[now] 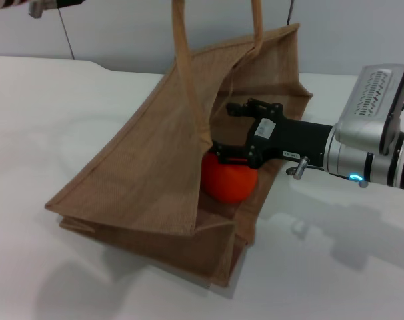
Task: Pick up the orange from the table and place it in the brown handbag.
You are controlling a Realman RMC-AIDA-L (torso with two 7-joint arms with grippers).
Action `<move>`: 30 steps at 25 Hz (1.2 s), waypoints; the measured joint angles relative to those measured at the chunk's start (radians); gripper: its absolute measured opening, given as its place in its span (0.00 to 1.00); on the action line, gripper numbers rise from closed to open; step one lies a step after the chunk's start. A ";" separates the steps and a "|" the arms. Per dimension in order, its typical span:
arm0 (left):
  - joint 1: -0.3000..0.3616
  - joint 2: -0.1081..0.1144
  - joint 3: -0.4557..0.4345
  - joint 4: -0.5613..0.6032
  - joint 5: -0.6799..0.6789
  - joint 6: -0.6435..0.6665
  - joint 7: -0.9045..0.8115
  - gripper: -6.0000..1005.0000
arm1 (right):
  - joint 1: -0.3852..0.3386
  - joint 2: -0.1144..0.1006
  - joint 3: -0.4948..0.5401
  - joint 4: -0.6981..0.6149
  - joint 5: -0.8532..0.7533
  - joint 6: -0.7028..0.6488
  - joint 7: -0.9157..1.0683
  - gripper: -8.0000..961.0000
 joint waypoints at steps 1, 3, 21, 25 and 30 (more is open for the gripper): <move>0.000 0.000 0.000 0.000 0.000 0.000 0.000 0.25 | 0.001 0.000 0.000 0.000 0.000 0.000 0.000 0.78; 0.002 0.000 -0.001 -0.002 0.000 0.000 0.000 0.25 | -0.001 0.000 0.000 -0.001 0.001 -0.003 0.004 0.82; 0.090 -0.003 0.009 -0.043 -0.006 0.076 0.053 0.29 | -0.086 -0.040 0.136 -0.021 0.013 -0.106 0.033 0.90; 0.123 -0.003 0.009 -0.058 -0.007 0.113 0.052 0.38 | -0.149 -0.079 0.227 -0.019 0.012 -0.111 0.031 0.89; 0.168 -0.005 0.011 -0.091 -0.008 0.193 0.046 0.56 | -0.202 -0.094 0.330 -0.016 0.006 -0.119 0.004 0.89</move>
